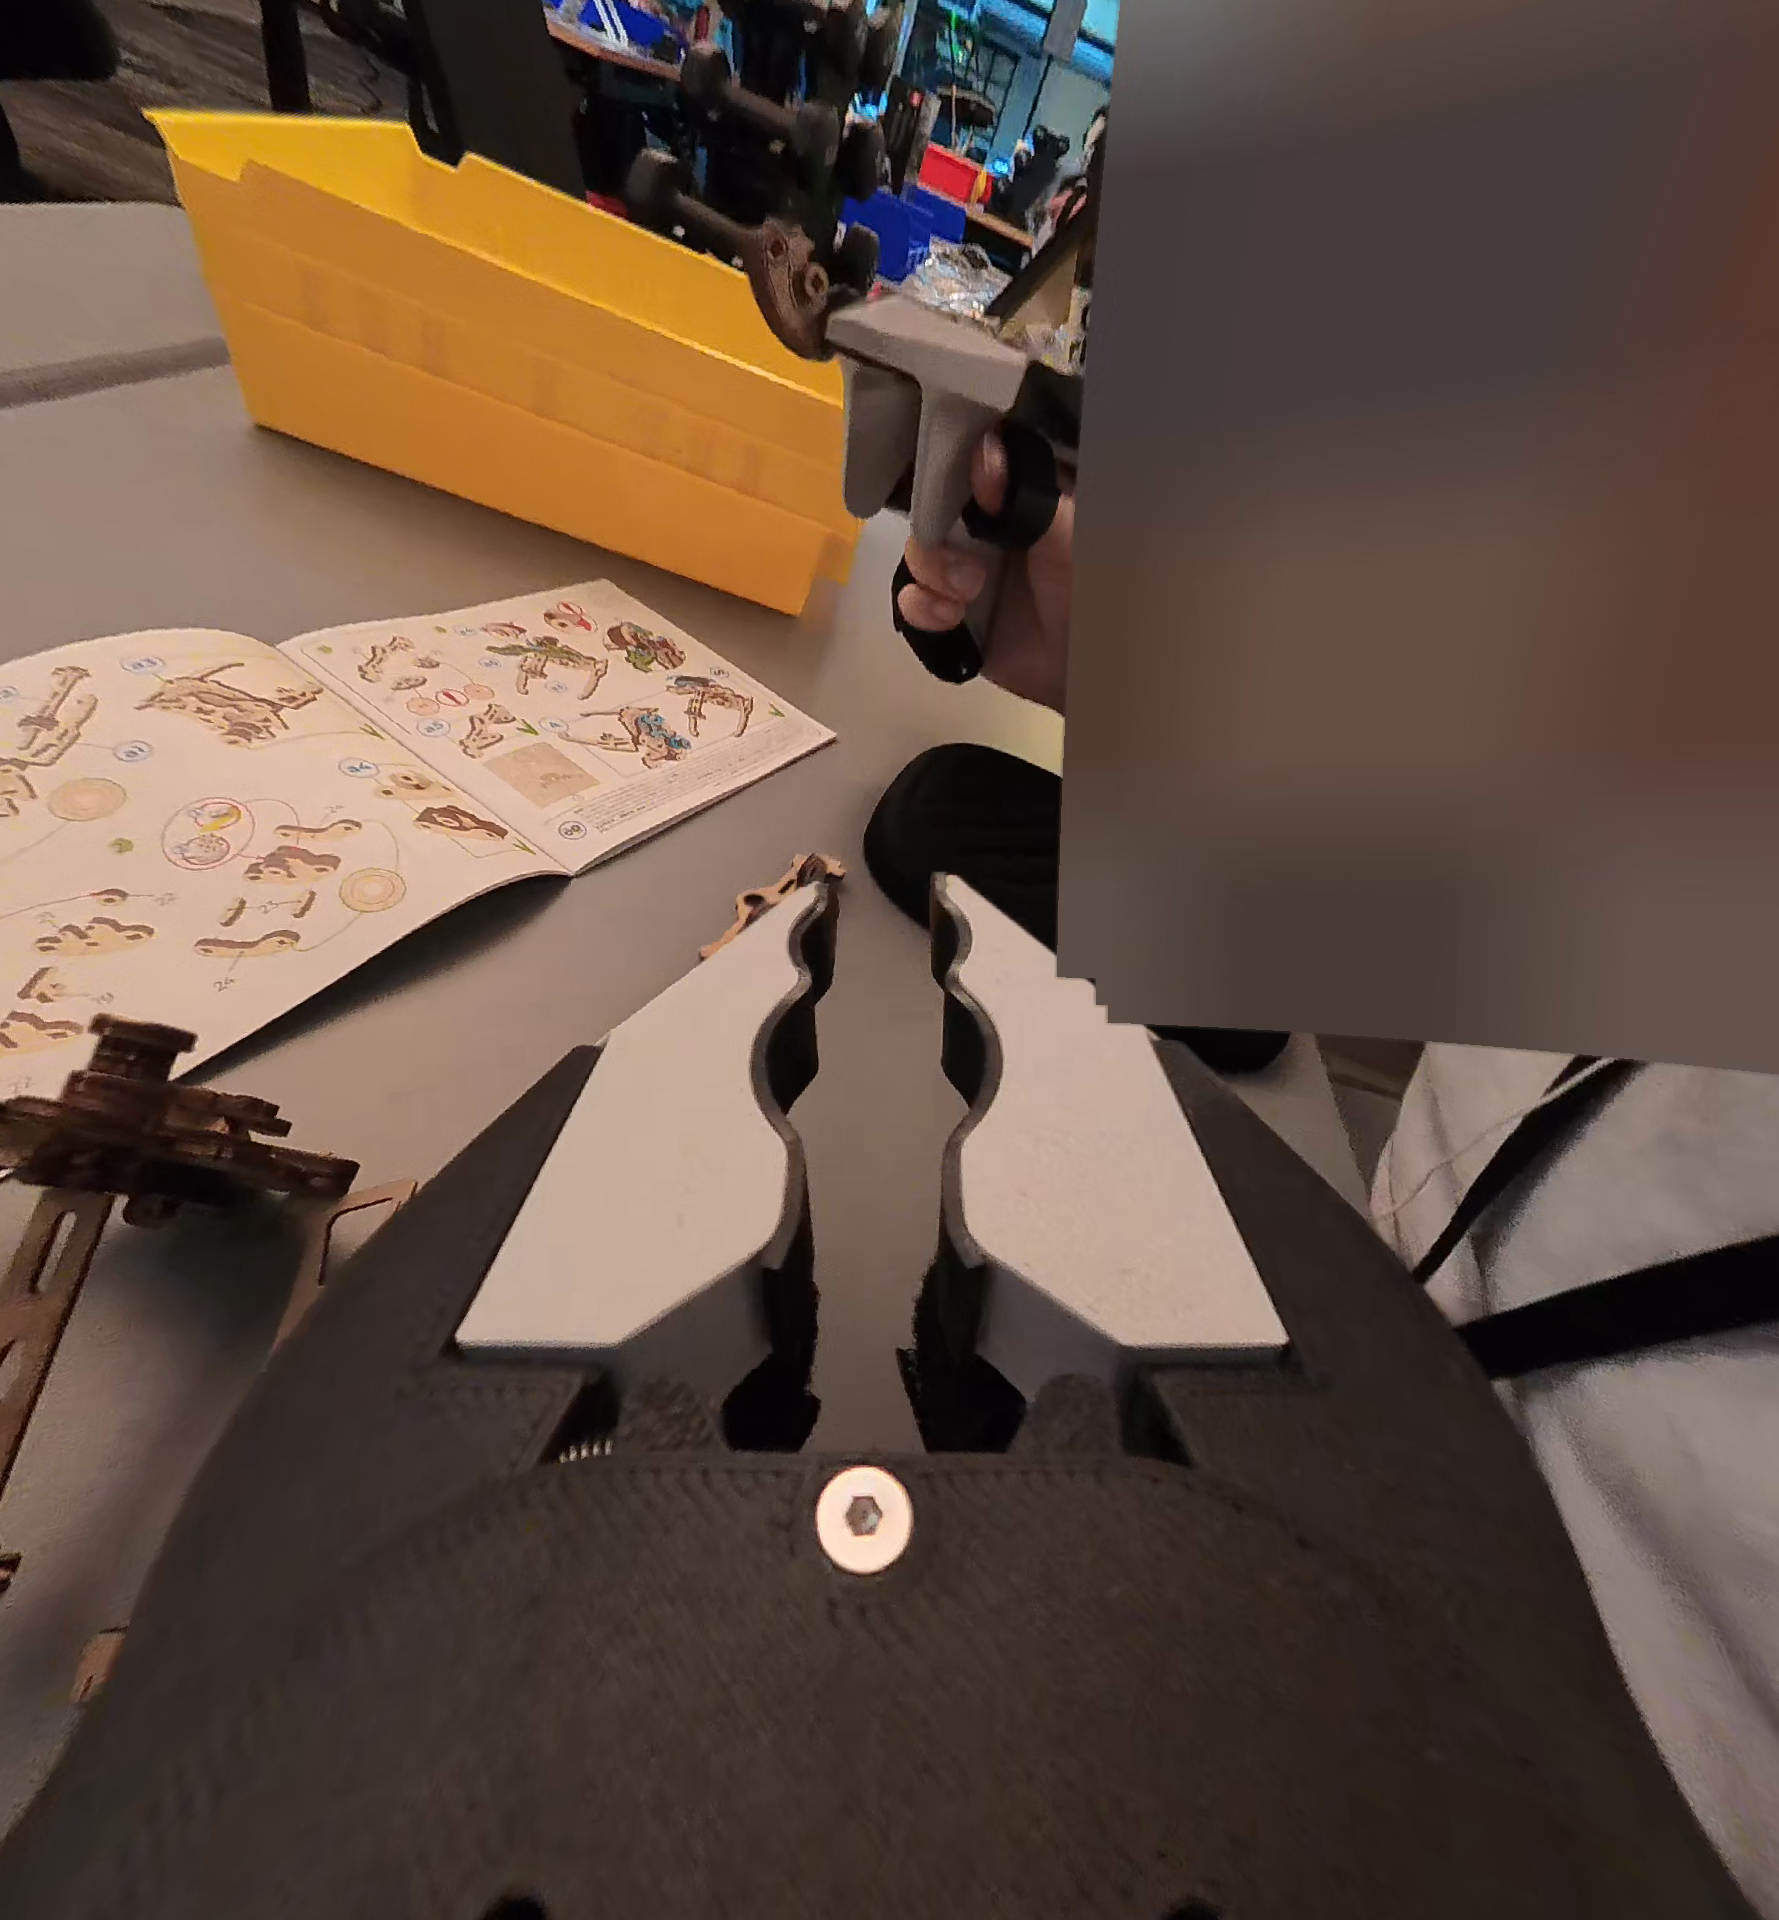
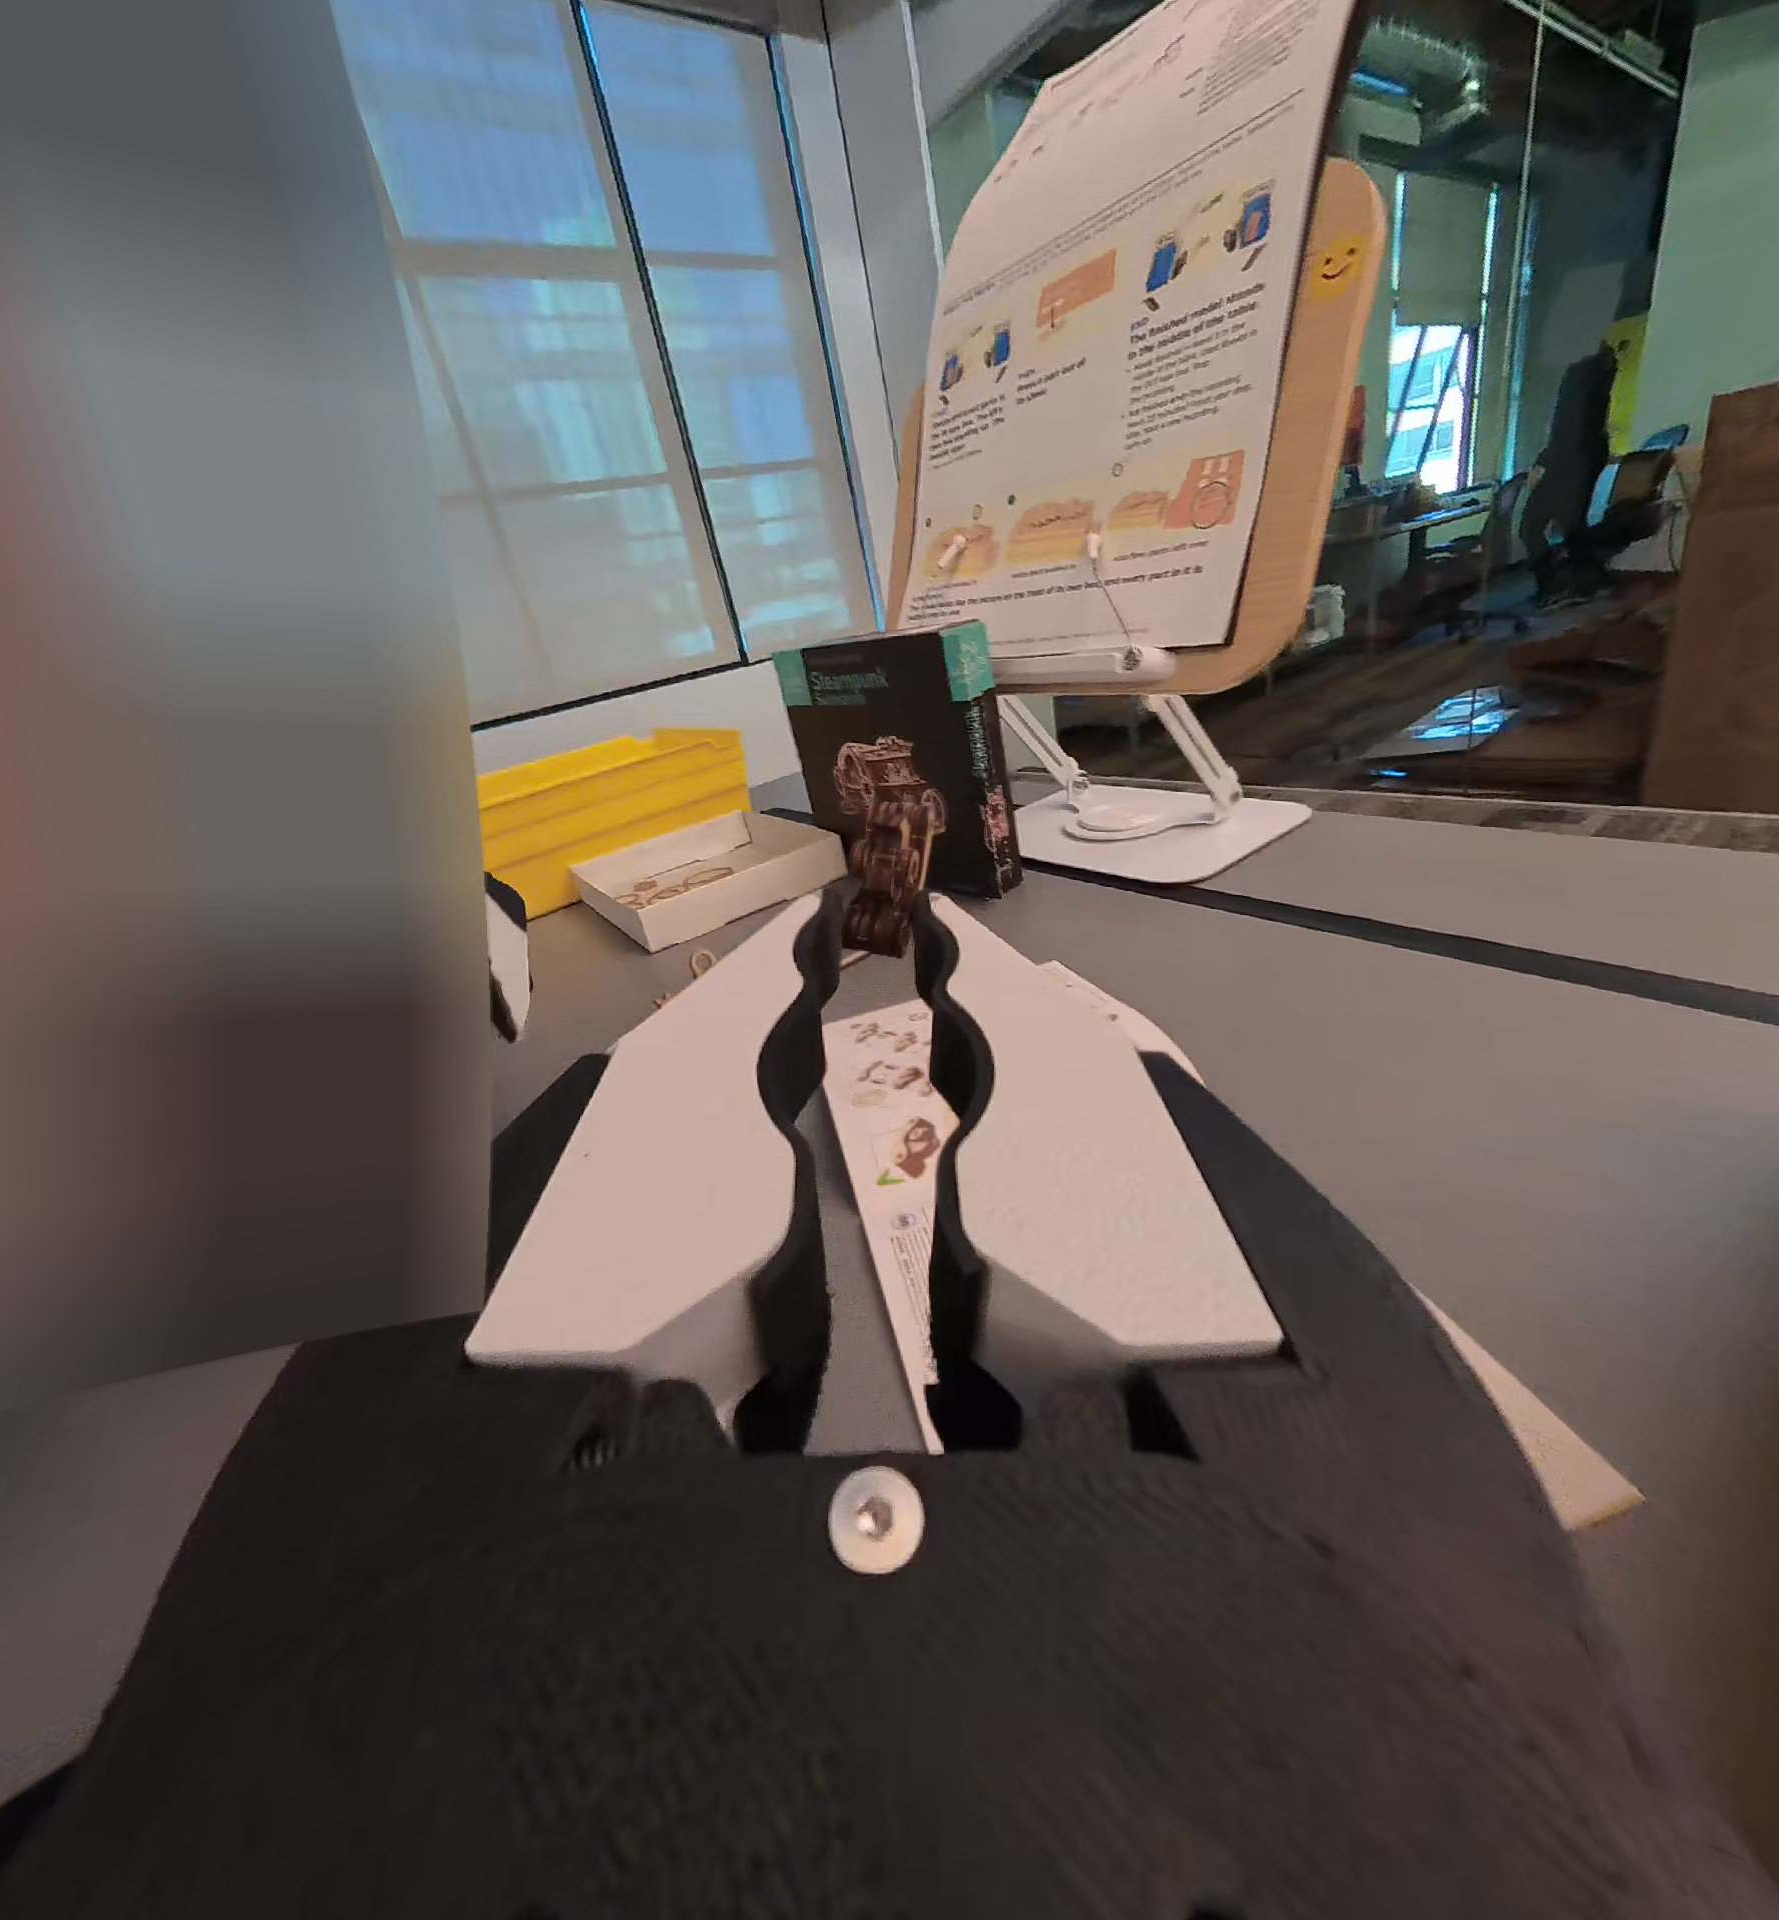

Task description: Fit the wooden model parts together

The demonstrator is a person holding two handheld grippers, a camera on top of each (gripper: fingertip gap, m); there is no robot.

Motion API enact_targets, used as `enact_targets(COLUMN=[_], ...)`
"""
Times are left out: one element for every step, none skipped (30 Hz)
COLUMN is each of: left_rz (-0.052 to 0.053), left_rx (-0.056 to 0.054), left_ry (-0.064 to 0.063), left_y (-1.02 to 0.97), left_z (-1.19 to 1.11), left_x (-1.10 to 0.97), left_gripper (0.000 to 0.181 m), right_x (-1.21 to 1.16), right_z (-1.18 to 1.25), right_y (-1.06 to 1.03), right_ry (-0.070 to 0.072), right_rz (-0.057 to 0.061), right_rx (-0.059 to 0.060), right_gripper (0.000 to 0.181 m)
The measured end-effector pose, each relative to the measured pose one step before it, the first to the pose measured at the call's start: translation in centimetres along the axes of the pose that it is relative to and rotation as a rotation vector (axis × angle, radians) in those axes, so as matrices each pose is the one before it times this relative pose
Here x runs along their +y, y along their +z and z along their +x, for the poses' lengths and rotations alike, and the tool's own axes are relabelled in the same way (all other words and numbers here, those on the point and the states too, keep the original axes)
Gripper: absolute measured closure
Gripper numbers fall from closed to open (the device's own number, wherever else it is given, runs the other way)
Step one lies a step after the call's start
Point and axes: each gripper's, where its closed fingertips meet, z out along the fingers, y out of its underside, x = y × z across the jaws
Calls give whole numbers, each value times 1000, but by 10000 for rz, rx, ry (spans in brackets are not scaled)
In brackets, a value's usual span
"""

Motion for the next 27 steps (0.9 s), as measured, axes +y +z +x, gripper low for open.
enact_targets(left_rz=[133,159,142,87,60,102,104,89,74,-25,-196,-276,-214,-163,-89,14,81,107,148,184,165,131,139,188,239,193,127], left_rx=[36,13,3,-12,-54,-58,-57,-38,66,141,136,54,-24,-103,-124,-122,-78,4,54,59,-48,-232,-135,76,181,185,96], left_ry=[-23,24,46,47,31,48,55,25,-1,-30,-53,5,150,266,325,298,178,39,-47,-38,58,144,218,225,176,117,81], left_y=[-128,-104,-87,-36,-27,-16,-26,-17,8,74,156,204,217,213,157,83,18,-40,-87,-95,-100,-74,-46,-79,-106,-93,-86], left_z=[178,146,113,72,-18,-24,-24,9,182,280,269,168,124,77,80,76,66,100,101,77,-72,-307,-77,287,437,397,221], left_x=[-281,-321,-276,-169,-120,-172,-185,-161,-123,53,353,505,438,331,166,-34,-126,-185,-253,-295,-240,-211,-225,-319,-388,-328,-254], left_gripper=[166,166,166,166,165,164,162,160,157,156,155,154,154,154,154,155,156,156,156,157,157,151,147,151,156,159,161], right_x=[79,70,40,25,20,34,76,-4,-36,42,51,-47,-30,14,-18,-20,129,338,502,431,247,218,245,137,24,-46,31], right_z=[-531,-609,-591,-653,-719,-708,-662,-652,-567,-320,-145,-96,-110,-107,-148,-387,-610,-655,-687,-901,-1175,-1117,-726,-413,-280,-209,-111], right_y=[248,307,322,342,370,388,399,369,330,277,203,153,125,132,134,202,282,411,527,622,679,709,644,506,370,263,177], right_ry=[-63,-15,-10,14,-9,-18,28,88,78,15,-44,-99,-92,-100,-194,-265,-259,-202,-150,23,239,353,282,191,222,247,194], right_rz=[-31,-42,-10,-11,-9,-30,-58,-11,17,-40,-61,12,12,-33,-14,-3,-68,-162,-200,-127,-20,-7,-7,98,187,238,159], right_rx=[-178,-214,-170,-193,-239,-235,-221,-243,-210,-73,29,47,3,-13,-38,-146,-253,-266,-279,-440,-688,-728,-507,-327,-264,-255,-206], right_gripper=[170,170,170,170,170,170,170,170,170,170,170,170,170,170,170,170,170,170,170,170,170,170,170,170,170,170,170])
